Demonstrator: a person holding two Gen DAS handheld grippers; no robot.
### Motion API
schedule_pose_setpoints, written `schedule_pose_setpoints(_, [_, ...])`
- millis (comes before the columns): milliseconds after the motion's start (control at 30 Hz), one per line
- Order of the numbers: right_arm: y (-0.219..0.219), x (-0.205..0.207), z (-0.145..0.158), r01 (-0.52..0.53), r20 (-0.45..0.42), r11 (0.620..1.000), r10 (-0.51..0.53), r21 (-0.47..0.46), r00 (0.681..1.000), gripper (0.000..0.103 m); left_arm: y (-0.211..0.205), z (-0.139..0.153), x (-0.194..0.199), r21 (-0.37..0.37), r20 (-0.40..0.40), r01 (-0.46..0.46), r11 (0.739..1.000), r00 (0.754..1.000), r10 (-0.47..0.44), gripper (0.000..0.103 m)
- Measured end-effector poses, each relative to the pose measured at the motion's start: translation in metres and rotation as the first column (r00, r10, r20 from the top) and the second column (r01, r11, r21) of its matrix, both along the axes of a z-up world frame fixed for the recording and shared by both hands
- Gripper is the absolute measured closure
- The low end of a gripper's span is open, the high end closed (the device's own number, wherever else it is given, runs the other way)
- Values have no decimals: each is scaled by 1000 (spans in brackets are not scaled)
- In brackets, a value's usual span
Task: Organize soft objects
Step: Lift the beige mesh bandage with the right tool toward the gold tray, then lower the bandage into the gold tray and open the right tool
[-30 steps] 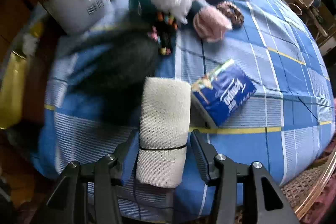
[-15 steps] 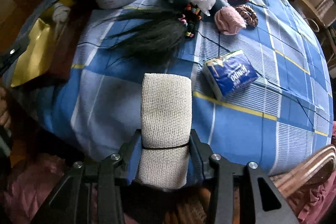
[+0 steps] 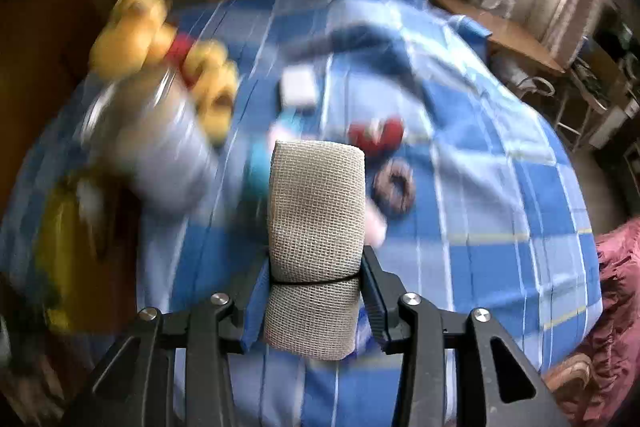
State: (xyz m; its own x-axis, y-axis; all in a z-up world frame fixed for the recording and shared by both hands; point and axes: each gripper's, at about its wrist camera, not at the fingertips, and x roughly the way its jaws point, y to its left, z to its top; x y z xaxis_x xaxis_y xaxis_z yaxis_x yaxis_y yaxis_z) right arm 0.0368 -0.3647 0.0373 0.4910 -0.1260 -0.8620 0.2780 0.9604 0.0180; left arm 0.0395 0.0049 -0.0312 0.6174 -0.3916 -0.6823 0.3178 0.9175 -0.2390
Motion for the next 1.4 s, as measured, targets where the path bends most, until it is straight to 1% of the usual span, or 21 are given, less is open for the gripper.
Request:
schedule_pose_setpoints(133, [-18, 61, 36, 89, 88, 996, -91, 26, 992, 60, 8, -3, 2, 2, -7, -15, 1000, 1000, 15, 25])
schedule_pose_setpoints(233, [-14, 104, 63, 98, 143, 994, -103, 38, 984, 60, 14, -2, 3, 5, -2, -30, 1000, 1000, 30, 25])
schedule_pose_setpoints(333, [9, 145, 86, 75, 199, 997, -80, 36, 977, 60, 21, -1, 5, 11, 0, -51, 999, 999, 51, 25])
schedule_pose_setpoints(400, [32, 171, 101, 33, 239, 999, -43, 43, 970, 60, 28, -1, 6, 19, -1, -72, 997, 997, 72, 24])
schedule_pose_setpoints(467, [64, 193, 115, -35, 283, 999, 23, 39, 959, 60, 34, 0, 7, 26, 1, -94, 995, 996, 94, 23])
schedule_pose_setpoints(533, [107, 209, 126, -143, 322, 990, 130, 17, 938, 60, 43, 1, 9, 39, 7, -132, 990, 991, 132, 22])
schedule_pose_setpoints(600, [145, 215, 129, -243, 338, 970, 233, -12, 912, 60, 51, 4, 10, 53, 19, -172, 984, 985, 171, 20])
schedule_pose_setpoints(633, [172, 215, 127, -318, 338, 948, 309, -31, 889, 60, 54, 5, 10, 56, 24, -189, 980, 982, 187, 17])
schedule_pose_setpoints(700, [208, 211, 114, -417, 308, 907, 413, -56, 857, 60, 62, 9, 9, 64, 44, -231, 971, 973, 228, 16])
schedule_pose_setpoints(733, [229, 203, 99, -478, 273, 876, 476, -64, 836, 60, 65, 11, 9, 68, 51, -243, 968, 970, 239, 16])
schedule_pose_setpoints(800, [257, 189, 71, -552, 209, 831, 552, -68, 807, 60, 69, 13, 8, 84, 65, -269, 960, 962, 264, 14])
schedule_pose_setpoints(833, [272, 179, 50, -587, 160, 807, 590, -68, 792, 60, 71, 14, 7, 91, 71, -279, 956, 959, 273, 13])
schedule_pose_setpoints(867, [283, 170, 31, -608, 114, 791, 612, -65, 783, 60, 72, 15, 7, 94, 76, -287, 953, 957, 280, 13])
schedule_pose_setpoints(900, [288, 165, 19, -616, 88, 786, 619, -61, 781, 60, 74, 15, 5, 96, 80, -293, 951, 955, 286, 13])
schedule_pose_setpoints(933, [294, 156, -2, -625, 50, 780, 626, -46, 778, 60, 75, 16, 4, 100, 83, -301, 948, 952, 294, 13])
schedule_pose_setpoints(1000, [301, 143, -32, -628, 1, 777, 629, -32, 778, 60, 76, 18, 1, 107, 91, -316, 943, 947, 307, 10])
schedule_pose_setpoints(1100, [305, 132, -59, -621, -44, 784, 620, -16, 784, 60, 76, 21, -4, 110, 109, -333, 936, 941, 322, 8])
schedule_pose_setpoints(1133, [303, 127, -70, -611, -54, 792, 609, -10, 791, 60, 76, 23, -6, 113, 116, -339, 934, 938, 326, 7])
schedule_pose_setpoints(1233, [299, 119, -84, -582, -60, 813, 580, -20, 813, 60, 75, 25, -10, 125, 129, -344, 930, 936, 329, 6])
schedule_pose_setpoints(1333, [295, 120, -87, -557, -57, 830, 555, -22, 830, 59, 74, 29, -14, 132, 151, -350, 927, 932, 330, 5])
schedule_pose_setpoints(1400, [291, 117, -86, -542, -42, 840, 540, -28, 840, 53, 73, 31, -17, 140, 169, -351, 926, 930, 327, 4])
